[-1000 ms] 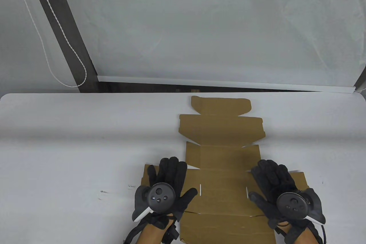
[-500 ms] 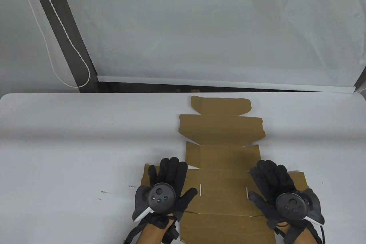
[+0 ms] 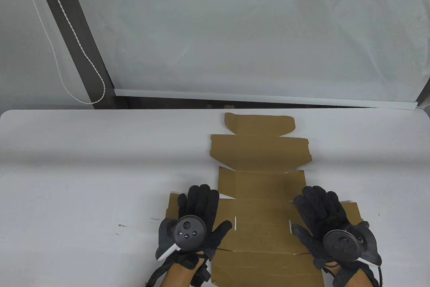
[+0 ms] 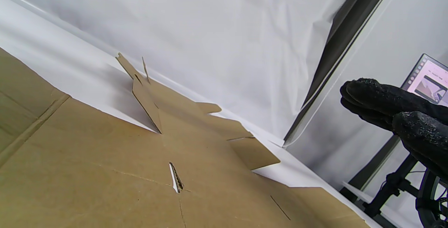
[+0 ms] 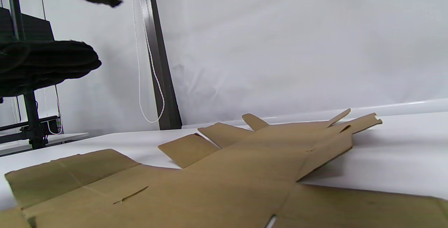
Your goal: Fully disassemble mailer box
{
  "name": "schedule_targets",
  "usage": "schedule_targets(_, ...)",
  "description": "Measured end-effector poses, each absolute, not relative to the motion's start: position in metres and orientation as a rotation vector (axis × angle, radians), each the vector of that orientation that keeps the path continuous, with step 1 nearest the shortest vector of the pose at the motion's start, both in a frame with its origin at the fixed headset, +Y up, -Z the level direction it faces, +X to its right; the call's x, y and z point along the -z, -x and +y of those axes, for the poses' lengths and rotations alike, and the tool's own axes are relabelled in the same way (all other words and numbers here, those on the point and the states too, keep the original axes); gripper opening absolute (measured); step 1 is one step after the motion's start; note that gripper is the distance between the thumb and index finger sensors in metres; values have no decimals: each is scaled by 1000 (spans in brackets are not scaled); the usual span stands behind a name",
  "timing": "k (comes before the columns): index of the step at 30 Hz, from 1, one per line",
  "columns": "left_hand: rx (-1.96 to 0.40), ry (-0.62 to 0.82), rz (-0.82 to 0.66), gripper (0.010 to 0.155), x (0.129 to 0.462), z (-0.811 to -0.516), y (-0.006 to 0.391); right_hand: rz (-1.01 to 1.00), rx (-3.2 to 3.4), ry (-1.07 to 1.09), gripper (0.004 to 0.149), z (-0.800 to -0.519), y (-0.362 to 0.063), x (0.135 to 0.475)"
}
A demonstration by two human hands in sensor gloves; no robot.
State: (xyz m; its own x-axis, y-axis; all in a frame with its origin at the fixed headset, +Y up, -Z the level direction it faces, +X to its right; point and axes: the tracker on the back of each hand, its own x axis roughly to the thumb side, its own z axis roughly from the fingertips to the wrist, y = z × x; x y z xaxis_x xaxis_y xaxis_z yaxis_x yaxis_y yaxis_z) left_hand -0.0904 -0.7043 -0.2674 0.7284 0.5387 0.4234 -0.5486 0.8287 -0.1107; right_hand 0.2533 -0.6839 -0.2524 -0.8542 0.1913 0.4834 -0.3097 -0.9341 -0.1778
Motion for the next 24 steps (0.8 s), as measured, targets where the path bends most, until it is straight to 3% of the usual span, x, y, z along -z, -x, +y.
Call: schedule_targets(24, -549, 2, -473, 91, 266, -705, 87, -295, -2709, -653, 72, -687, -258, 255)
